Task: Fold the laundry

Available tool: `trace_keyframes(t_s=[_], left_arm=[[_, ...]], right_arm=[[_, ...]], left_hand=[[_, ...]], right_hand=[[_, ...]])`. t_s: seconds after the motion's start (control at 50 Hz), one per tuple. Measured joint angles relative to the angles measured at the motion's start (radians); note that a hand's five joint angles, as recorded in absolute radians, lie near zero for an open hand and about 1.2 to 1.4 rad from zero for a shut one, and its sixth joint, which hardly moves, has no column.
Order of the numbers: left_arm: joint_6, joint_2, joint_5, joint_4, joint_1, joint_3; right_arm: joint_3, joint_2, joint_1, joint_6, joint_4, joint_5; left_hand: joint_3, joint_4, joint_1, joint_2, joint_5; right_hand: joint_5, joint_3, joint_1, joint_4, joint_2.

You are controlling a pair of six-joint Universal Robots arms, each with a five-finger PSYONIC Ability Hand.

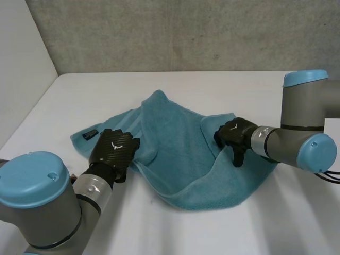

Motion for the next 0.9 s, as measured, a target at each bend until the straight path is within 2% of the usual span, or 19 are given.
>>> trace_keyframes(t_s=[0.12,0.2,0.32,0.5,0.56,0.58,0.62,0.64,0.66,0.74,0.82,0.9], left_arm=[[0.0,-0.002,0.0,0.0,0.0,-0.001],[0.0,-0.003,0.0,0.0,0.0,-0.001],[0.0,-0.003,0.0,0.001,0.0,0.0],[0.0,-0.012,-0.001,0.009,0.001,0.008],[0.0,-0.023,0.0,0.014,0.002,0.015],[0.001,-0.031,0.0,0.018,0.002,0.02],[0.004,-0.05,0.0,0.023,0.006,0.033],[0.005,-0.054,0.0,0.024,0.007,0.037],[0.006,-0.063,0.0,0.025,0.011,0.046],[0.008,-0.077,0.004,0.016,0.038,0.069],[0.009,-0.078,0.023,-0.005,0.094,0.087],[0.006,-0.073,0.104,-0.046,0.193,0.097]], right_arm=[[0.006,0.005,0.001,0.001,-0.004,0.003],[0.009,0.004,-0.003,0.008,-0.022,0.009],[0.03,-0.017,-0.011,0.029,-0.066,0.016],[0.157,-0.166,-0.026,0.147,-0.147,0.018],[0.226,-0.236,-0.054,0.209,-0.189,0.018],[0.255,-0.263,-0.069,0.233,-0.208,0.018],[0.348,-0.345,-0.121,0.305,-0.273,0.018],[0.367,-0.361,-0.132,0.319,-0.289,0.018],[0.41,-0.395,-0.158,0.347,-0.325,0.018],[0.519,-0.468,-0.232,0.401,-0.427,0.017],[0.615,-0.515,-0.308,0.428,-0.526,0.014],[0.684,-0.533,-0.375,0.435,-0.599,0.011]], left_hand=[[0.0,0.0,0.0,0.0,0.0],[0.0,0.0,0.0,0.0,0.0],[0.0,0.0,0.0,0.0,0.0],[0.0,0.0,0.0,-0.001,0.0],[-0.105,-0.106,-0.056,-0.11,-0.084],[-0.336,-0.341,-0.315,-0.365,-0.315],[-0.336,-0.341,-0.315,-0.365,-0.315],[-0.714,-0.726,-0.716,-0.738,-0.705],[-0.824,-0.839,-0.782,-0.837,-0.82],[-0.919,-0.926,-0.84,-0.928,-0.911],[-0.924,-0.929,-0.841,-0.931,-0.915],[-0.924,-0.929,-0.841,-0.931,-0.915]], right_hand=[[0.217,0.242,0.173,0.231,0.245],[0.572,0.586,0.449,0.599,0.6],[0.592,0.616,0.459,0.632,0.615],[0.599,0.619,0.459,0.632,0.615],[0.6,0.619,0.458,0.632,0.615],[0.6,0.619,0.458,0.632,0.615],[0.6,0.619,0.458,0.632,0.615],[0.6,0.619,0.458,0.633,0.615],[0.6,0.621,0.458,0.632,0.615],[0.6,0.623,0.458,0.633,0.615],[0.6,0.623,0.458,0.633,0.615],[0.6,0.624,0.458,0.633,0.615]])
